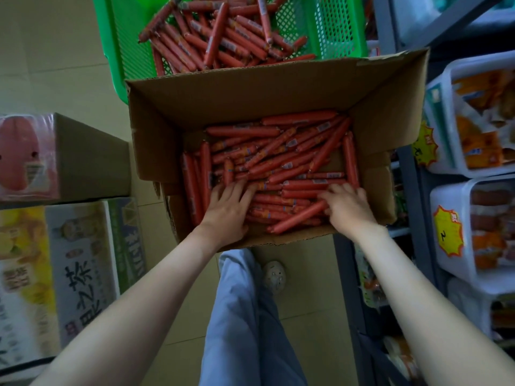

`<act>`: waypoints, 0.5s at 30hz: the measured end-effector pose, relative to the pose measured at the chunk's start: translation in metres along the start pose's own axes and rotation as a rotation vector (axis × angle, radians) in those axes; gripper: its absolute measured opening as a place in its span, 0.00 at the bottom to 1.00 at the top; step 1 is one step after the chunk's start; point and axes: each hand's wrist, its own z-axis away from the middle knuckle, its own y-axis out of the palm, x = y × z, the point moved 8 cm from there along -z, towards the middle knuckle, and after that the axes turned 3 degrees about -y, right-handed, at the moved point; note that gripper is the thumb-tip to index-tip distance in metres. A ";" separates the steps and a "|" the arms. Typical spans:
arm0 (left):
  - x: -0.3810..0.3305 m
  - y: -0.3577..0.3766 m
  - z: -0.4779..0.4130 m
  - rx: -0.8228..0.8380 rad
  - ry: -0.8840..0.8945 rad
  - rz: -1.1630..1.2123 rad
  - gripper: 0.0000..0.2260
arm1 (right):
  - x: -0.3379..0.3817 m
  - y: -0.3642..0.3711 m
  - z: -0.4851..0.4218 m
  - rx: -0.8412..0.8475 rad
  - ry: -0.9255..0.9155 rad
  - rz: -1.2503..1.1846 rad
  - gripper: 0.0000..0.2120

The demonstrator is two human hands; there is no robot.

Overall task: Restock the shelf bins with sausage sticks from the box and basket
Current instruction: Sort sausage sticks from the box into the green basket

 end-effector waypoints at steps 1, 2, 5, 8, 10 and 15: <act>-0.001 0.002 -0.001 0.022 0.012 -0.064 0.41 | -0.015 -0.003 0.003 -0.043 0.078 -0.003 0.21; -0.003 0.003 -0.002 0.043 0.020 -0.138 0.41 | -0.027 -0.005 0.005 -0.070 0.152 -0.016 0.23; -0.004 0.006 -0.009 0.089 0.003 -0.276 0.35 | -0.038 -0.006 0.006 -0.069 0.230 -0.084 0.30; -0.007 0.003 -0.016 0.077 0.004 -0.357 0.29 | -0.012 -0.009 0.002 -0.117 0.085 -0.130 0.31; -0.011 0.004 -0.018 0.086 0.034 -0.385 0.26 | 0.009 -0.008 -0.001 -0.113 -0.023 -0.173 0.30; -0.012 0.009 -0.018 0.090 0.011 -0.360 0.25 | 0.022 -0.003 -0.017 -0.100 0.005 -0.266 0.24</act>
